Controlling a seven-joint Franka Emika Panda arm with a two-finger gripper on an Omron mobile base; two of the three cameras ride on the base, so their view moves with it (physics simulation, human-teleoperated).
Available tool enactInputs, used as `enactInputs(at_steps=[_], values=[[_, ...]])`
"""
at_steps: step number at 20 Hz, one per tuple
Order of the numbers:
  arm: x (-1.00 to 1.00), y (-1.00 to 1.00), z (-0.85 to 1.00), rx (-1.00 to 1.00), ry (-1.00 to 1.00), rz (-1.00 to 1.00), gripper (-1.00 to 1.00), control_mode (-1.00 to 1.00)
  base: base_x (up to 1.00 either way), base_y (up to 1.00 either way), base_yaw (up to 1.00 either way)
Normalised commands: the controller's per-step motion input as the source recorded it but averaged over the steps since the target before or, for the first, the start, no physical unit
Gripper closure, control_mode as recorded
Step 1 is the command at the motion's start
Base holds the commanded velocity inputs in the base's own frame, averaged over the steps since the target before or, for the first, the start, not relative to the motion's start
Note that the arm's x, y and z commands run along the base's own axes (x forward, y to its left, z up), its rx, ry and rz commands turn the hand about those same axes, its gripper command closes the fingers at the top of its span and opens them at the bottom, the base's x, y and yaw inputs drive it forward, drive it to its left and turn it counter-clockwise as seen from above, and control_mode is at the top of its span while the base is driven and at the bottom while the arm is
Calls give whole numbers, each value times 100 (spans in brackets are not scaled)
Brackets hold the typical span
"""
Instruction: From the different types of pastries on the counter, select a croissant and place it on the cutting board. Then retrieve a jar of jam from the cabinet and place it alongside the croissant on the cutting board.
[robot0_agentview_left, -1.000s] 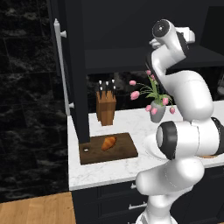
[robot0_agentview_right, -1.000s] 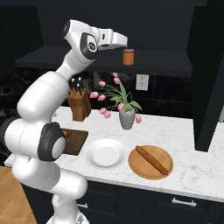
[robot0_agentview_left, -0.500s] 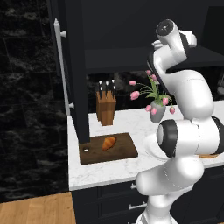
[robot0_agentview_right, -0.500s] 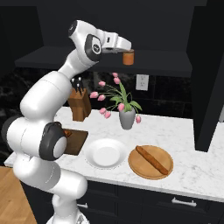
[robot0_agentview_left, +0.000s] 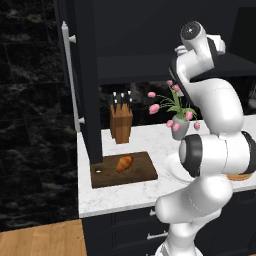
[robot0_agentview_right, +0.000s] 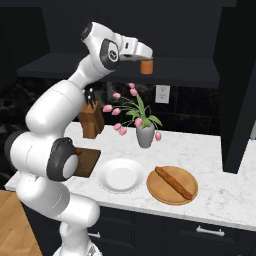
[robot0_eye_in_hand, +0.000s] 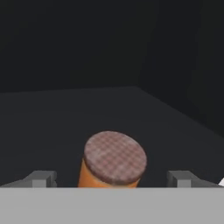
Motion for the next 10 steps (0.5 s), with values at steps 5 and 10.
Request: enactInputs(at_steps=[5, 10], values=[[20, -2, -9, 0, 0, 0, -100, -100, 0, 0, 0], [9, -21, -7, 0, 0, 0, -100, -100, 0, 0, 0]])
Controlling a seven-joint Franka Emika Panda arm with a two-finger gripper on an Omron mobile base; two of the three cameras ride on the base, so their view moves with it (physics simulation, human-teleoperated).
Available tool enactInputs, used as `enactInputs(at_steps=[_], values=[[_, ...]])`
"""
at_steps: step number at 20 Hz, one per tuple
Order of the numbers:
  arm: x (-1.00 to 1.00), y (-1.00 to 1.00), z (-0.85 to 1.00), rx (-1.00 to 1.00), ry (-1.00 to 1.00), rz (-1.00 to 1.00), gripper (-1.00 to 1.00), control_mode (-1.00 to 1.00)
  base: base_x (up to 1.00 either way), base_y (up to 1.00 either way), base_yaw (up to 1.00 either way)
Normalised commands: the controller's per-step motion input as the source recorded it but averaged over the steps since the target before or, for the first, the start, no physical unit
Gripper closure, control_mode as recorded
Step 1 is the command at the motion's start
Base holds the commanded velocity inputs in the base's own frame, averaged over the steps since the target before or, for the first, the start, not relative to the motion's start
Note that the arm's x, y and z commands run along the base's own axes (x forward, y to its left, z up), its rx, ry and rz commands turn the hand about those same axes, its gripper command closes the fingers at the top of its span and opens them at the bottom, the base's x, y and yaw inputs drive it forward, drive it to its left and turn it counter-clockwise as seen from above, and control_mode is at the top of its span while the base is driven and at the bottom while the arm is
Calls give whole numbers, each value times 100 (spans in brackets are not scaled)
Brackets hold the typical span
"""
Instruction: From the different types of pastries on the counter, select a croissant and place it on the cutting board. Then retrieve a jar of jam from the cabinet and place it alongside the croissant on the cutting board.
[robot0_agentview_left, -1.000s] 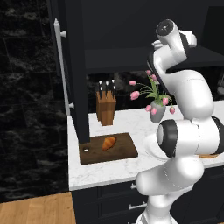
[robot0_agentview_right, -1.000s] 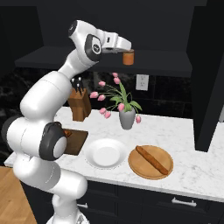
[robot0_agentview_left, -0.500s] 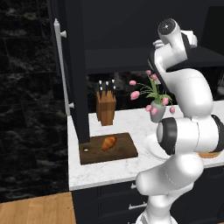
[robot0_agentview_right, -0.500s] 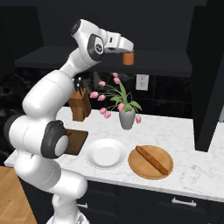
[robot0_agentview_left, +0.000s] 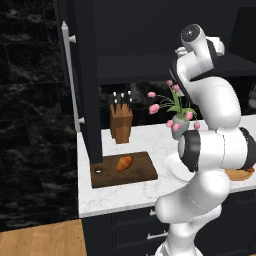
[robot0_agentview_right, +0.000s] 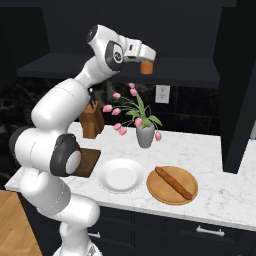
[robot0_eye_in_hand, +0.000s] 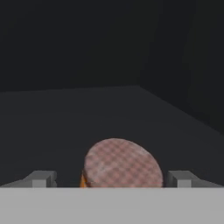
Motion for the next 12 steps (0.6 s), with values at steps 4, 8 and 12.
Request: enactInputs(at_steps=[4, 8, 12], values=[[10, -18, -21, 0, -1, 0, -100, -100, 0, 0, 0], [21, 0, -47, -1, 2, 0, 100, -100, 0, 0, 0], [12, -2, -8, -5, 6, 1, 100, -100, 0, 0, 0]])
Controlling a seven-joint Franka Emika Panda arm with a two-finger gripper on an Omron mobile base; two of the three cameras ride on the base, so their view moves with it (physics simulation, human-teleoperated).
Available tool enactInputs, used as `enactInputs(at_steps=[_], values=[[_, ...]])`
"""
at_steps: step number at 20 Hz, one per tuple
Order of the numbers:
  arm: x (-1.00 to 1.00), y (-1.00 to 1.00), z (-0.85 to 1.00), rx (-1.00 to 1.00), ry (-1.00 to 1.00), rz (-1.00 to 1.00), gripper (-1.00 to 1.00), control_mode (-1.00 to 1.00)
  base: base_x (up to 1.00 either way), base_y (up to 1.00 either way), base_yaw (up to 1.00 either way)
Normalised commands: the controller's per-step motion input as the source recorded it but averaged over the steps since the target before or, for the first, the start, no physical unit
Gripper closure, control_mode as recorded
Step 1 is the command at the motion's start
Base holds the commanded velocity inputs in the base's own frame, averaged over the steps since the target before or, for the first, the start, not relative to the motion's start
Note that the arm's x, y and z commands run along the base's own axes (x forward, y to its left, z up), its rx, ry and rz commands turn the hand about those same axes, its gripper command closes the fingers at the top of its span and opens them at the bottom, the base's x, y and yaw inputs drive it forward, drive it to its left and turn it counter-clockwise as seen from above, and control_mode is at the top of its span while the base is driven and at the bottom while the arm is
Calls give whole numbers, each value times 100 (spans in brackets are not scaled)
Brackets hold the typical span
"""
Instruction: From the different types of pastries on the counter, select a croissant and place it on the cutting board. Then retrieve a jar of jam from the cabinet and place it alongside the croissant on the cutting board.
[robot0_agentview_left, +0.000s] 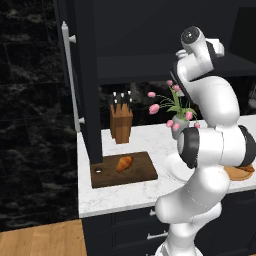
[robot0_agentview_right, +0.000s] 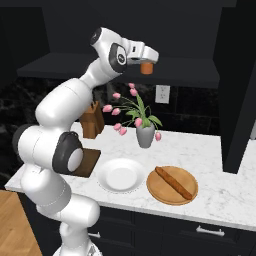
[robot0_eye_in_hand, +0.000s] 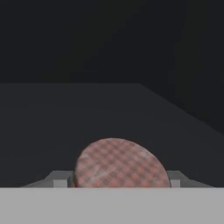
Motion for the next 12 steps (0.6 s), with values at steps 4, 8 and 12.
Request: enactInputs(at_steps=[4, 8, 12], values=[[-2, -24, 57, -7, -12, 5, 100, -100, 0, 0, 0], [-15, -16, 70, 0, 0, 16, 100, -100, 0, 0, 0], [-44, 0, 42, 0, 3, 27, 100, -100, 0, 0, 0]])
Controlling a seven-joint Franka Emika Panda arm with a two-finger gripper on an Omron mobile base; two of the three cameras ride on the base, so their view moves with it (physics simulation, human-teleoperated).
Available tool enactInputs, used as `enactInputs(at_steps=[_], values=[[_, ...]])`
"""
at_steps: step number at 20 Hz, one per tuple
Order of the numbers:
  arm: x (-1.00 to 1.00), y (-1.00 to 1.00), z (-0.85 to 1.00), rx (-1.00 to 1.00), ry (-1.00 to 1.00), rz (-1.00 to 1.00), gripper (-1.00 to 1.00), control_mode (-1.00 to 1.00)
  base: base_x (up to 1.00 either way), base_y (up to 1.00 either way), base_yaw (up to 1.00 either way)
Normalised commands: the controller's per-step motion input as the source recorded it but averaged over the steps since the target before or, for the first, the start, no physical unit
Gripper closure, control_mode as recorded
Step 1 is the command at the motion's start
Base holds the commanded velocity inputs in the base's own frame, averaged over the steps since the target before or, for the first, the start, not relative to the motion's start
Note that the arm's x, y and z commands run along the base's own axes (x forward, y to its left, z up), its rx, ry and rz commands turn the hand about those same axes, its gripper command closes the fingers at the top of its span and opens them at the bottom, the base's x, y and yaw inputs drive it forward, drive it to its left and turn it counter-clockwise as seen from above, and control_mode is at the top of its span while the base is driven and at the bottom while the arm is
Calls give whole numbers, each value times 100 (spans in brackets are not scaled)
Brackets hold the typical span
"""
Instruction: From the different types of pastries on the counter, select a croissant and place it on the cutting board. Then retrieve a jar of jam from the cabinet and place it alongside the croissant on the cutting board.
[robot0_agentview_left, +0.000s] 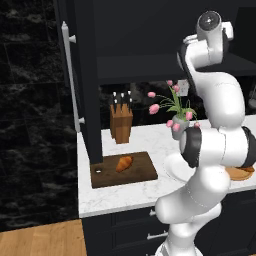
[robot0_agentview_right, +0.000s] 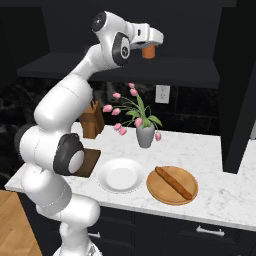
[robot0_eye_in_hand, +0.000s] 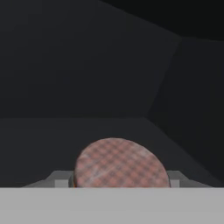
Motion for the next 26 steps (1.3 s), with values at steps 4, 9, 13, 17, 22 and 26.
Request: enactInputs(at_steps=[4, 9, 13, 17, 22, 26], values=[[-93, 1, 10, -2, -4, 32, 100, -100, 0, 0, 0], [-100, 19, -7, -8, -15, 38, 100, -100, 0, 0, 0], [-100, 45, -17, -5, -19, 32, 100, -100, 0, 0, 0], [-84, 43, 0, 0, -1, 29, 100, -100, 0, 0, 0], [-78, 52, 0, 0, 1, 32, 100, -100, 0, 0, 0], [-73, 46, 0, -3, 2, 32, 100, -100, 0, 0, 0]])
